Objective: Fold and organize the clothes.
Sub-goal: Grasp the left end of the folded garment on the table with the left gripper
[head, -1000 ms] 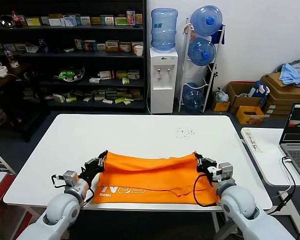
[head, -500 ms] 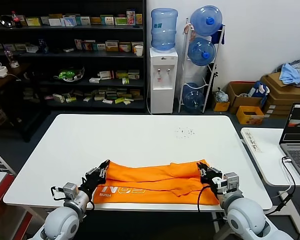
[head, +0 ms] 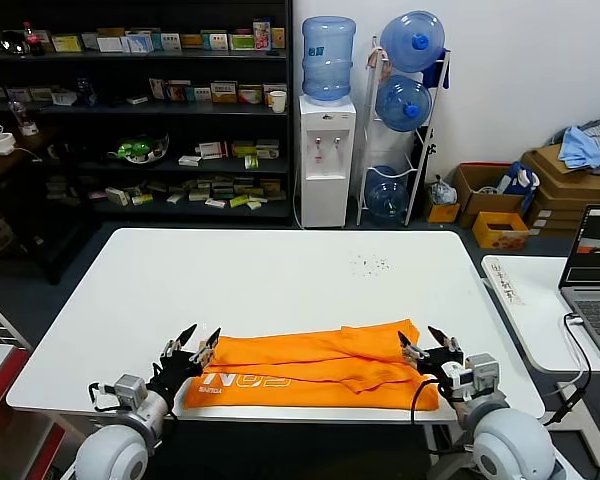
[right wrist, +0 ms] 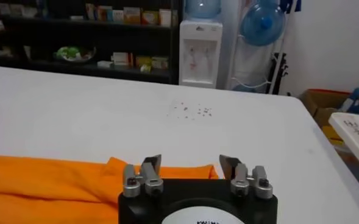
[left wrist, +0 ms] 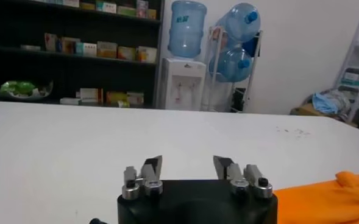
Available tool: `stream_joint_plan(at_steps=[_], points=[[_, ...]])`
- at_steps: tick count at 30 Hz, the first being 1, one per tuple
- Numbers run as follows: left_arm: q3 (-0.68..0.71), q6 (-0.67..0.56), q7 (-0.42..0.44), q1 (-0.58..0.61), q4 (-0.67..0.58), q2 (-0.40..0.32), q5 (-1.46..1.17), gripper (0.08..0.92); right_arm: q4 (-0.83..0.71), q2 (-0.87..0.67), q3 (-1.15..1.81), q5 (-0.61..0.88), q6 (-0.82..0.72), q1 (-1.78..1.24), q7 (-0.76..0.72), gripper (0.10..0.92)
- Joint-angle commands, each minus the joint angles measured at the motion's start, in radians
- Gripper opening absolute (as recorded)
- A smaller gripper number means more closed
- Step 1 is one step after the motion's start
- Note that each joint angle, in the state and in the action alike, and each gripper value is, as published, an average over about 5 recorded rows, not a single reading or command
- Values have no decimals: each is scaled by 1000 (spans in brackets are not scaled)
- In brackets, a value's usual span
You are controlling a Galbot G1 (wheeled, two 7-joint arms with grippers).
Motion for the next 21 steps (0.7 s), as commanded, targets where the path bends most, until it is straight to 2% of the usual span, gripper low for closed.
stream_joint_plan(at_steps=[1,4,7,21], points=[[-48,-3,0,145,-39,-106,34,706,79,27,139,-60,40,-173,-24,783],[-49,-13,2,166,-36,-132,52,781,88,42,150,-64,45,-189,-23,817],[-54,-30,7,159,-8,-149,70,816,94,53,151,-68,47,-191,-23,822],[-39,-48,2,36,157,-196,80,823,109,76,147,-76,41,-192,-16,823]])
